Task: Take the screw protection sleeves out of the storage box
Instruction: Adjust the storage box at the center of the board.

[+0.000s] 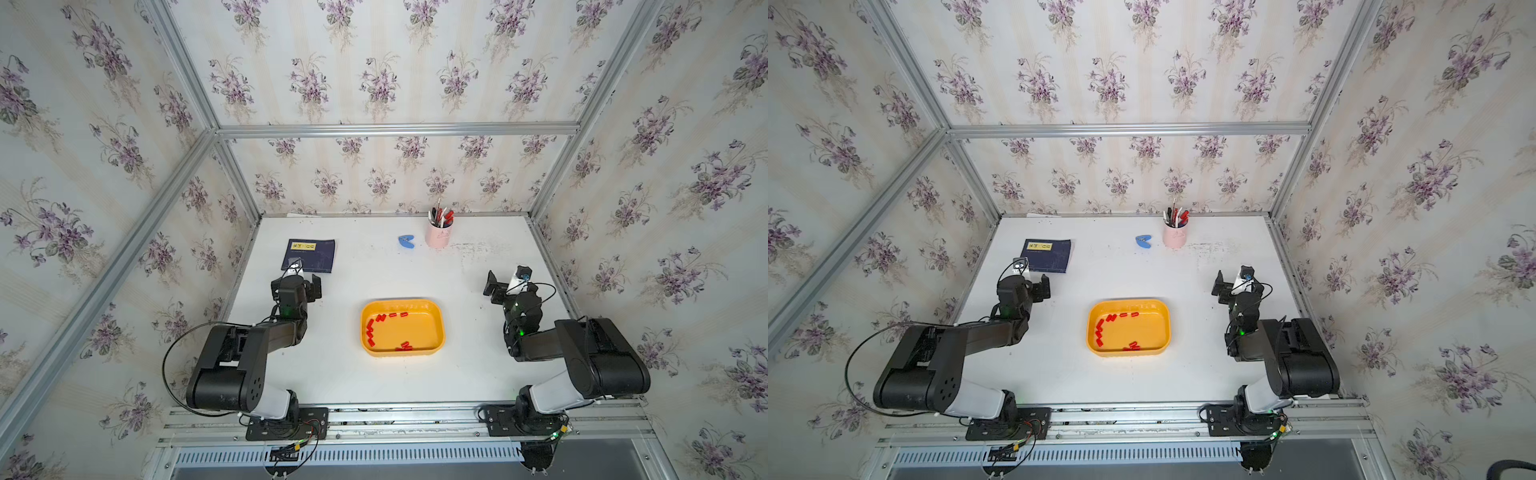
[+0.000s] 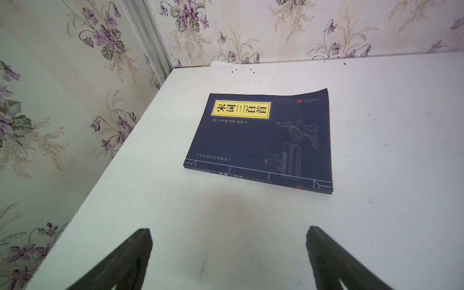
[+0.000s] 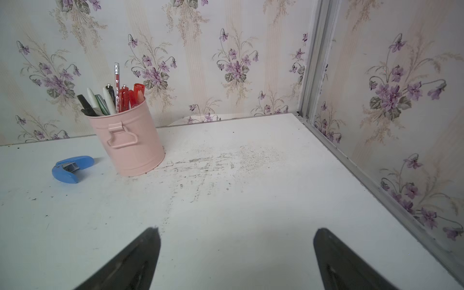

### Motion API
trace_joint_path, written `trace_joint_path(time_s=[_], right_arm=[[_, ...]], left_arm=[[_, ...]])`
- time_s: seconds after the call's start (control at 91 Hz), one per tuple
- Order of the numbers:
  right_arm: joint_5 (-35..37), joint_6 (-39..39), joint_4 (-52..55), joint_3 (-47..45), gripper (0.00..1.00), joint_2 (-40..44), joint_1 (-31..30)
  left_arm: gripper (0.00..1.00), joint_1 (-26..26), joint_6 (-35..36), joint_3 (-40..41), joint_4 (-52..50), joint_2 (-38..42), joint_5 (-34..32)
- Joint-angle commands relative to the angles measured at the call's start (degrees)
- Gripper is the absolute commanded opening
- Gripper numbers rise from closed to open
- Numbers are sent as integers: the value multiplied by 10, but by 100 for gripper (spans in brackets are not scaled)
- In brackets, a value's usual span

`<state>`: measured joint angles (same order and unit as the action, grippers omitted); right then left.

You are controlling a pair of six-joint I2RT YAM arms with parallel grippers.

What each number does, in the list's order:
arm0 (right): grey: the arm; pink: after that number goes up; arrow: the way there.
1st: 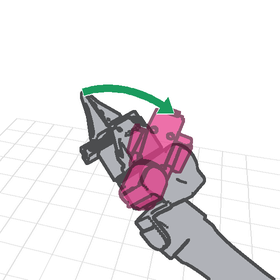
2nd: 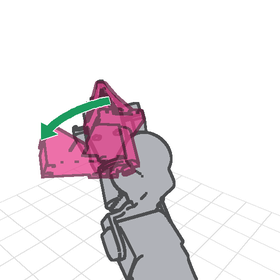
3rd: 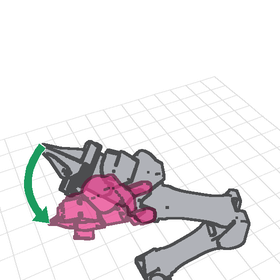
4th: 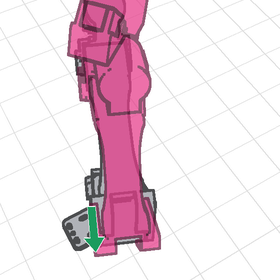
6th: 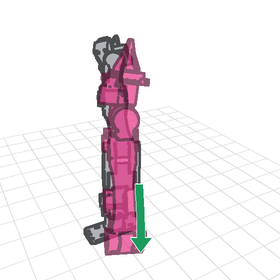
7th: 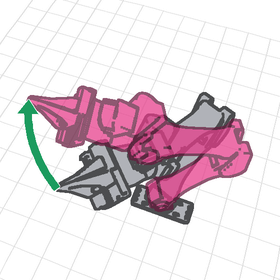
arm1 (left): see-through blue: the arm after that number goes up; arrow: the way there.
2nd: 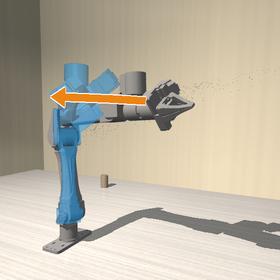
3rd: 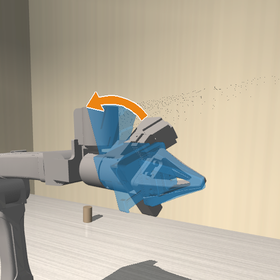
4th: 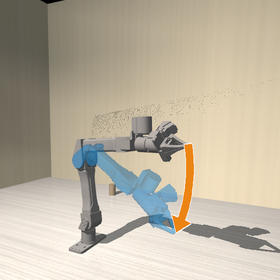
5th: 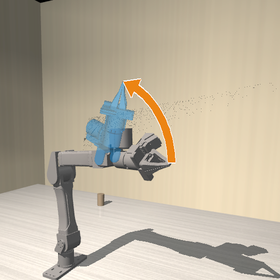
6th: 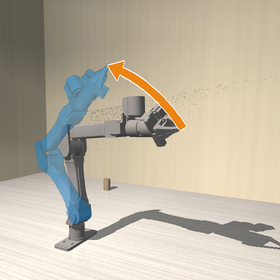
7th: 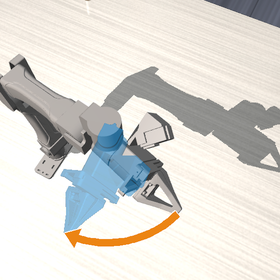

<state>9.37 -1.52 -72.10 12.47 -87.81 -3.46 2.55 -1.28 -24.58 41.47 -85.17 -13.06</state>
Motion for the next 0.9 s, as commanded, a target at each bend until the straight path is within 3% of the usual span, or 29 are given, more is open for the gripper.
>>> trace_joint_path(time_s=[0.0, 0.55, 0.594, 0.637, 0.736, 0.813, 0.89], right_arm=[[-1, -1, -8, 1, 100, 1, 0], [1, 0, -13, 2, 100, 4, -1], [1, 1, 31, 18, 100, 31, 0], [-5, 1, 129, 56, 100, 72, 0], [9, -36, 306, 154, 100, 139, -1], [-32, -65, 466, 246, 97, 160, -19], [10, -42, 583, 319, 98, 172, -92]], left_arm=[[100, -1, 2, -1, -2, 0, 0], [100, 0, 3, 0, -2, 0, 0], [100, 1, 9, -7, -7, 5, 4], [100, 6, 18, -28, -59, 25, 17], [100, 46, 25, -103, -206, 88, -47], [100, 64, -43, -195, -380, 136, -4], [100, 90, -123, -310, -594, 148, 28]])
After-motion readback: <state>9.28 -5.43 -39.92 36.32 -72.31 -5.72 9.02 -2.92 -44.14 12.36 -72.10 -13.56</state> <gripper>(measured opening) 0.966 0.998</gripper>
